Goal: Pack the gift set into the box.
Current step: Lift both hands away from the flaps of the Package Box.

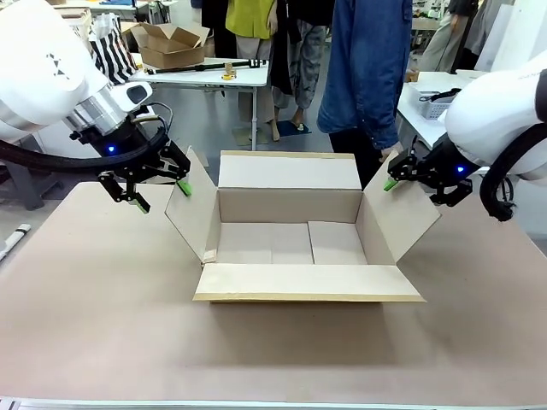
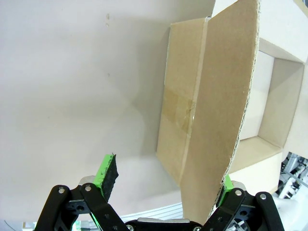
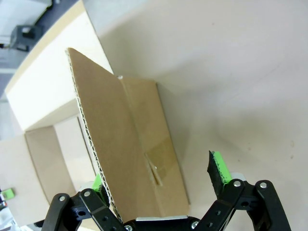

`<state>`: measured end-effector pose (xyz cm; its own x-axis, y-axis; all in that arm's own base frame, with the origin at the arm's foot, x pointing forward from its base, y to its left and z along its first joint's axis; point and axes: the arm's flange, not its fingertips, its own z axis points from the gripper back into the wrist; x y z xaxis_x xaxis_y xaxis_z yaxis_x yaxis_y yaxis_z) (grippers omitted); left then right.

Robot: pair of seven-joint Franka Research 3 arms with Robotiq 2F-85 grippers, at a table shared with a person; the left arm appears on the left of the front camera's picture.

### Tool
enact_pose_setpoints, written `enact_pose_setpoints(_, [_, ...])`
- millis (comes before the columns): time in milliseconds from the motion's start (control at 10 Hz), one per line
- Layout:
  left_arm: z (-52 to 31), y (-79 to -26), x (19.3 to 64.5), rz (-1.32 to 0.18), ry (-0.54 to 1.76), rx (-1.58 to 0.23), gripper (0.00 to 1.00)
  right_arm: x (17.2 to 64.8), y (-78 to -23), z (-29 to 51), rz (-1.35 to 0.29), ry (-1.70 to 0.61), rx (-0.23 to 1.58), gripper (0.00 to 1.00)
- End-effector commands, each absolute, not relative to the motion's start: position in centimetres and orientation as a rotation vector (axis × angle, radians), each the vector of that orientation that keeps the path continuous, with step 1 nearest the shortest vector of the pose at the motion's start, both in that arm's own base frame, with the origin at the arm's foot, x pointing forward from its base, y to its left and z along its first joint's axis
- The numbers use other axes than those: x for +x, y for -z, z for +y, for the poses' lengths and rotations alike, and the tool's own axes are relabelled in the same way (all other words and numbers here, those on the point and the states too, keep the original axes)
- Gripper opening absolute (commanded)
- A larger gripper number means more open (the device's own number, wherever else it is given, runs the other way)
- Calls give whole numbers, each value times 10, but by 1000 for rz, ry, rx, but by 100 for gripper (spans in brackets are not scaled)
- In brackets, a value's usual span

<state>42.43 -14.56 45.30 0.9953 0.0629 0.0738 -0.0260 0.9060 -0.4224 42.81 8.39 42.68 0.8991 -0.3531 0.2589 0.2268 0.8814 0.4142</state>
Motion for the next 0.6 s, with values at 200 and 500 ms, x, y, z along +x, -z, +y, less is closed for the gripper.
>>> enact_pose_setpoints(200, [-144, -454, 424, -88, -39, -420, 100, 428, -429, 83, -342, 311, 377, 100])
enact_pose_setpoints(500, [-144, -454, 424, -88, -39, -420, 100, 428, -429, 83, -342, 311, 377, 100])
